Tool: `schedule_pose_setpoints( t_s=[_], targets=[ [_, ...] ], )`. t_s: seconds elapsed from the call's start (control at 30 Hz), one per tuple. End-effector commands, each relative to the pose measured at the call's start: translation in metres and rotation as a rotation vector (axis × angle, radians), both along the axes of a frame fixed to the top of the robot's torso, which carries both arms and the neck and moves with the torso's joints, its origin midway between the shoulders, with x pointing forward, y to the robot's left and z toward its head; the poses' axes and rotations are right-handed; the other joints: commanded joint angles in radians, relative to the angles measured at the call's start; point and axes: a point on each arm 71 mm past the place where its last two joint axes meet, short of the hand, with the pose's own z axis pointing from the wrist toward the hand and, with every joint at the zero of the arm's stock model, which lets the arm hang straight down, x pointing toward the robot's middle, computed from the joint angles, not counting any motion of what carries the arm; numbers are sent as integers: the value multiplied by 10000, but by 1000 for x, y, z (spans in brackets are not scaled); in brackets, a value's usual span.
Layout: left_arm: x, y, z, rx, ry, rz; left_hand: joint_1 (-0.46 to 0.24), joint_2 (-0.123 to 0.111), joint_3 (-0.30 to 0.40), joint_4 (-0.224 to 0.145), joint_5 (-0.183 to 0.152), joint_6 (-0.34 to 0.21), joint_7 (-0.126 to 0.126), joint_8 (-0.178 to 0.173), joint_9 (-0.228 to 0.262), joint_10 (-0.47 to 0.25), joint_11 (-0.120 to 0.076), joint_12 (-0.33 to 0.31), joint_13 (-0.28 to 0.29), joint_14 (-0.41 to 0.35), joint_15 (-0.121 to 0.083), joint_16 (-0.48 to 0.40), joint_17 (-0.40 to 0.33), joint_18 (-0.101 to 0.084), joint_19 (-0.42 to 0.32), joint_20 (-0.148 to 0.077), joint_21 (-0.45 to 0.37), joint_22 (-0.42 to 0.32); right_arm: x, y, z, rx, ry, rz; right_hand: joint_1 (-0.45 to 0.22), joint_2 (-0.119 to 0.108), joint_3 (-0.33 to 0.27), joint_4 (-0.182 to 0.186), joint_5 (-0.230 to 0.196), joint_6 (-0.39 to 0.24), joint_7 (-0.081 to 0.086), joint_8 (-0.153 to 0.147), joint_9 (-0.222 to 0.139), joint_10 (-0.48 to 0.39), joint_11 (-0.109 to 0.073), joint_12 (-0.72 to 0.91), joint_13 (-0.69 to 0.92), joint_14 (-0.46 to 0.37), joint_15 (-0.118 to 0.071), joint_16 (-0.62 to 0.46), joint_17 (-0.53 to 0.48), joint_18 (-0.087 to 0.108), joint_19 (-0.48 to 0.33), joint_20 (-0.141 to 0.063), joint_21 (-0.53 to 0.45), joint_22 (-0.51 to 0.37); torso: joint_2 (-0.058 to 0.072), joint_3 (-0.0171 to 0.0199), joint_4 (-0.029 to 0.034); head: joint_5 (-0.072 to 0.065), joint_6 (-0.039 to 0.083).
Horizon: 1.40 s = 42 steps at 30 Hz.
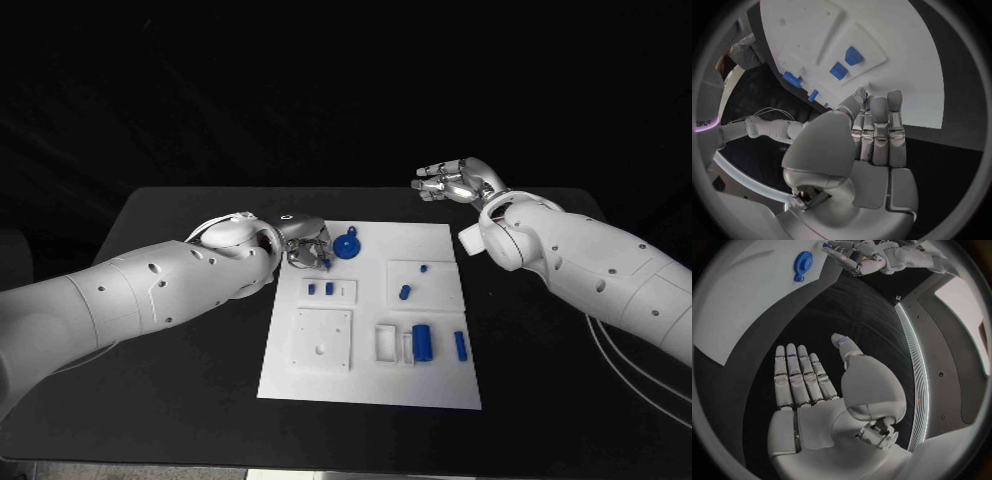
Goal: Assemble the parts on the task board
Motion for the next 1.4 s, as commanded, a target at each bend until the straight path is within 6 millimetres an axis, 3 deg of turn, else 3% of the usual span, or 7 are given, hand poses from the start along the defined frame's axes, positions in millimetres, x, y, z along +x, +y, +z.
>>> schedule_pose_setpoints(
  t_s=[0.03,1.4],
  targets=[
    [-1,-2,-2,126,100,-146,20,80,-30,-49,31,13,23,52,17,-4,-1,4,7,56,-14,-48,-6,176,-25,-4,32,210,0,2,0,39,-20,127,-69,22,25,-10,20,-35,-30,-27,-15,-55,-23,-27,-15,-71,-8,13,-14,-73,-72,-5,19,-11,-1,0,-7,11,-3],
    [-3,2,-5,241,293,-150,91,86,31,-146,64,8,38,55,18,4,9,5,8,76,-8,-71,5,220,-49,-1,139,219,-1,0,-2,26,36,122,-69,22,25,-10,20,-35,-30,-27,-15,-55,-23,-27,-15,-71,-8,13,-14,-73,-72,-5,19,-11,0,2,3,26,-36]
  ],
)
